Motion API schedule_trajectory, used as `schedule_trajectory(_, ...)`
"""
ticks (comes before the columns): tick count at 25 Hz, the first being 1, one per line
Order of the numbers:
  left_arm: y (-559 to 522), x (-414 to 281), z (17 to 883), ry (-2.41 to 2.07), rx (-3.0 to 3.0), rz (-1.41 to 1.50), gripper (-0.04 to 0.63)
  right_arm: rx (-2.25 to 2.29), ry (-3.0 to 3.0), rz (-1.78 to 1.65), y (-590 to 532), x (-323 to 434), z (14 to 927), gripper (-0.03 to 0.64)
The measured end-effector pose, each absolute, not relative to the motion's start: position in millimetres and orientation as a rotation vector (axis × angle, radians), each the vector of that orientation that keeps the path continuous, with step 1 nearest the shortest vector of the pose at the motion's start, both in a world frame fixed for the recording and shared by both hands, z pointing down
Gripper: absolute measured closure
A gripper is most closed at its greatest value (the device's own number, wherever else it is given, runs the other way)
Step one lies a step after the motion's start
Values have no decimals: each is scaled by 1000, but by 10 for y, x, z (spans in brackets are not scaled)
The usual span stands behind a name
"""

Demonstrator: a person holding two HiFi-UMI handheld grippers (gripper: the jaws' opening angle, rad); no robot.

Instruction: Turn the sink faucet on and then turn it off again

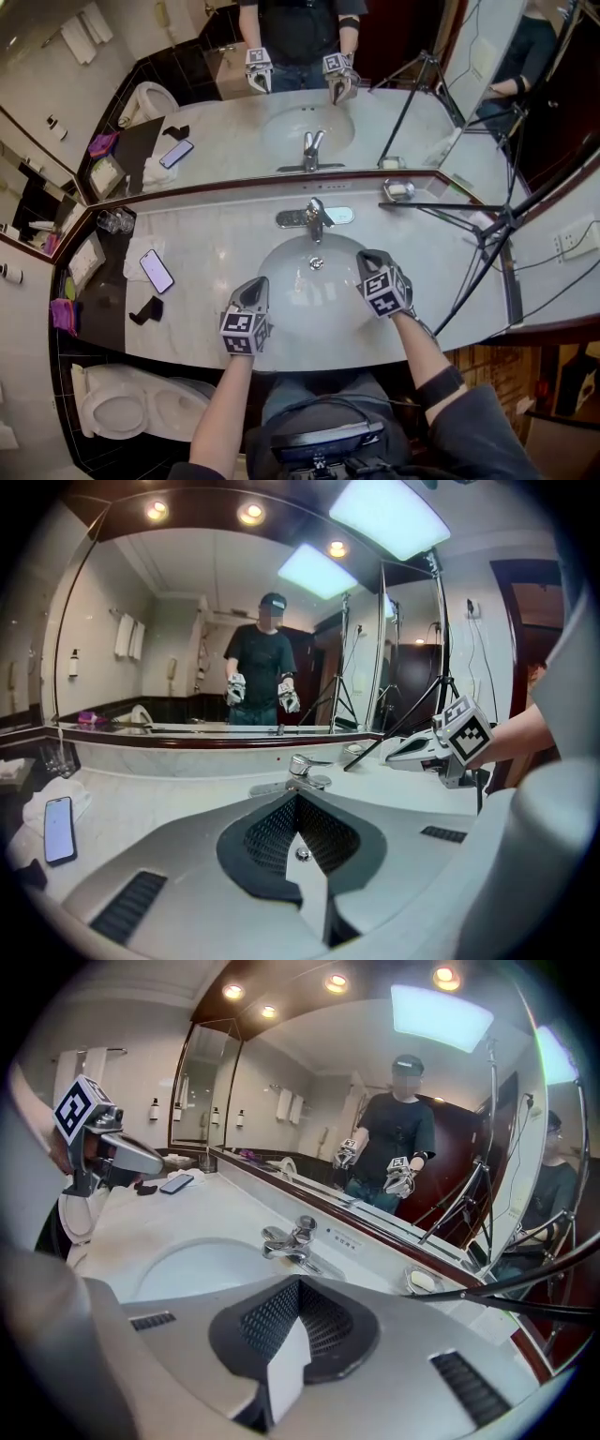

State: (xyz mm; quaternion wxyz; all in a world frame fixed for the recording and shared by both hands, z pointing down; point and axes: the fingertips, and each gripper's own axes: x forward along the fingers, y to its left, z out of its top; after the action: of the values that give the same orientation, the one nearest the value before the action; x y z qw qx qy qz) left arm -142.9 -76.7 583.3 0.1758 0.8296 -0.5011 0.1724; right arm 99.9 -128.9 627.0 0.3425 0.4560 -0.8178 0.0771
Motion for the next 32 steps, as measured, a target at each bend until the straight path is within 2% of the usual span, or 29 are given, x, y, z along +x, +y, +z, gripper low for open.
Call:
schedule_trajectory(16,-515,-1366,5717,-1403,2375,506,607,1298,-2124,225,-493,1399,6104,594)
schedule_trajectory(32,-486,-1327,5691,-1392,2405,485,607,1297,-2122,294,-414,1363,6336,594)
